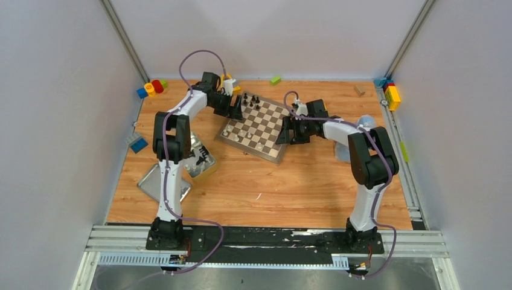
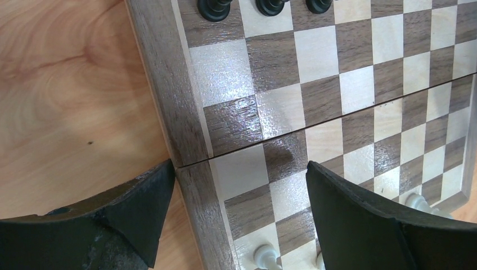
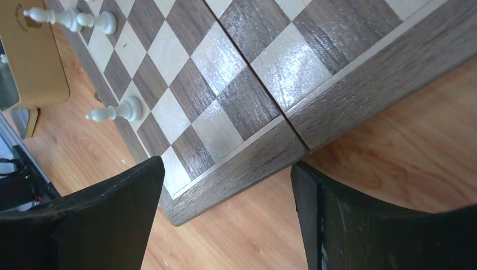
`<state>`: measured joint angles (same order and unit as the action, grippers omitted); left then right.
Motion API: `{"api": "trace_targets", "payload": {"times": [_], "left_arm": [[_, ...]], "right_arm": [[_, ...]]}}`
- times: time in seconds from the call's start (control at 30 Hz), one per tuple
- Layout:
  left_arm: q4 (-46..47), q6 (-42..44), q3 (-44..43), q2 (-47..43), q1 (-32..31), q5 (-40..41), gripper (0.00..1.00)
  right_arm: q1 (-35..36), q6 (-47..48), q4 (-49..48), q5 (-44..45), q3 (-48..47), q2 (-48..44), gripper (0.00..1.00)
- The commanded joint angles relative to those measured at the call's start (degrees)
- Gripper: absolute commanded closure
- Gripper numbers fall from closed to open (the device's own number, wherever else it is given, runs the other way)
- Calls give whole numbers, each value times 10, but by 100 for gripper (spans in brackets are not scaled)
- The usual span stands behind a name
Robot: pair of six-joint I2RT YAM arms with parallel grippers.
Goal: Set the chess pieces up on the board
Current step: Move the chessboard to the center of the board.
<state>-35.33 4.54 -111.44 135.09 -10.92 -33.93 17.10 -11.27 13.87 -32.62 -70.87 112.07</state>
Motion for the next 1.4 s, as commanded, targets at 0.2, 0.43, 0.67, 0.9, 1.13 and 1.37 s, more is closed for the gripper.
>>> {"api": "trace_targets", "payload": {"times": [0.2, 0.43, 0.67, 0.9, 1.13, 1.37], "left_arm": [[-78, 48, 20, -14, -84, -36, 7], [-84, 69, 88, -53, -108, -32, 8], [-83, 77, 168, -103, -130, -33, 9], [-83, 93, 259, -161, -149, -30, 9], [-83, 107, 332, -204, -163, -12, 9], [-94, 118, 383, -244, -171, -10, 9]], "right_arm": [[6, 26, 0, -73, 94, -108, 15], [6, 70, 39, -50, 145, -175, 15], [6, 125, 77, -28, 180, -233, 14], [2, 173, 98, 10, 206, -269, 14], [-7, 193, 129, 20, 211, -260, 14], [-16, 212, 145, 26, 216, -253, 14]]}}
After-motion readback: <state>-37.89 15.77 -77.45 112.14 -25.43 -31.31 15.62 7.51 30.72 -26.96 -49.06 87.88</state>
